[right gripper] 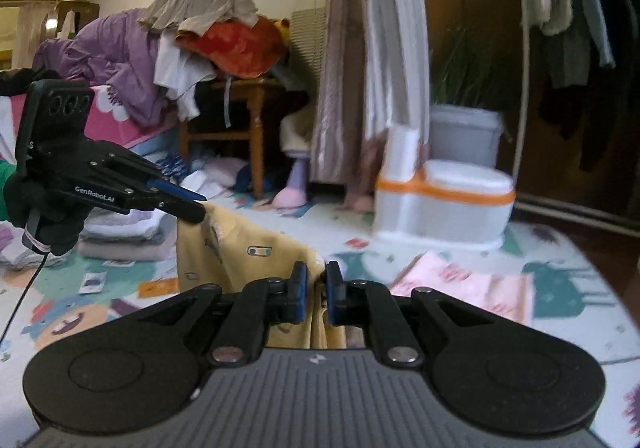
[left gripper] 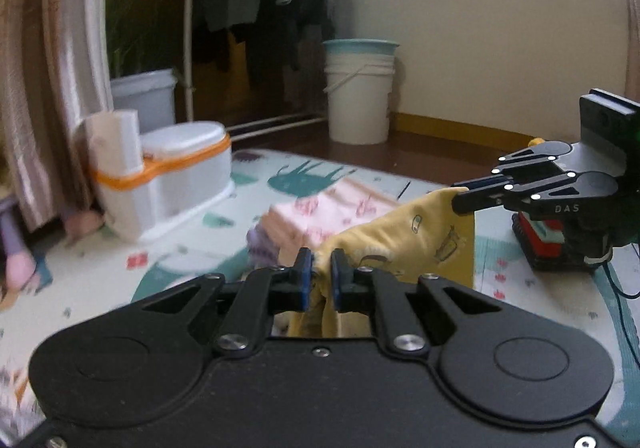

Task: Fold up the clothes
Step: 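Carry the folded yellow shirt with both tools toward the clothes stack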

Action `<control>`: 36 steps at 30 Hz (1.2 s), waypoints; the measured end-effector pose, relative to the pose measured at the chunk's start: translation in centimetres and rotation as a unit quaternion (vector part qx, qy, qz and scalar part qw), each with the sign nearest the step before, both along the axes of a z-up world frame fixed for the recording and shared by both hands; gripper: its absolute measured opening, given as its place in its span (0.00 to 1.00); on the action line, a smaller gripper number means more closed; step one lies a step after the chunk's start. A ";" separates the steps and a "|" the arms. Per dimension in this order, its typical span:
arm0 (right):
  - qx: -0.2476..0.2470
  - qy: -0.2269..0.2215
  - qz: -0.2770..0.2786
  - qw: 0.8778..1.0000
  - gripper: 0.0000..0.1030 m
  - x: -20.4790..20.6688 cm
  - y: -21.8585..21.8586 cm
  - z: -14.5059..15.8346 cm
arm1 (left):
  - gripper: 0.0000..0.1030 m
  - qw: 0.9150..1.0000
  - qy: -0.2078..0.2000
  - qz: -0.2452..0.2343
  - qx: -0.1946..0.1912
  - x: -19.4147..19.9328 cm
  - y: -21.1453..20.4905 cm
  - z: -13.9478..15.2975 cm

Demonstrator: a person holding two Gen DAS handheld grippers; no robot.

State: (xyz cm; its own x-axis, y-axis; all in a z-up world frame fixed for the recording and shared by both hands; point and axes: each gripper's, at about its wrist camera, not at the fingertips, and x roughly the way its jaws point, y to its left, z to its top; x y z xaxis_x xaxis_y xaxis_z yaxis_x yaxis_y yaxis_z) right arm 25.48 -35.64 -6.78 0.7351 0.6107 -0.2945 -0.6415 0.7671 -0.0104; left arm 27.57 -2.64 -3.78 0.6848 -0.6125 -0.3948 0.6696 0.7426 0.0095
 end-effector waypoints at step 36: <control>0.015 0.122 -0.125 0.985 0.11 21.2 -9.3 -1.6 | 0.08 0.992 0.110 0.059 0.004 20.4 -11.5 -1.3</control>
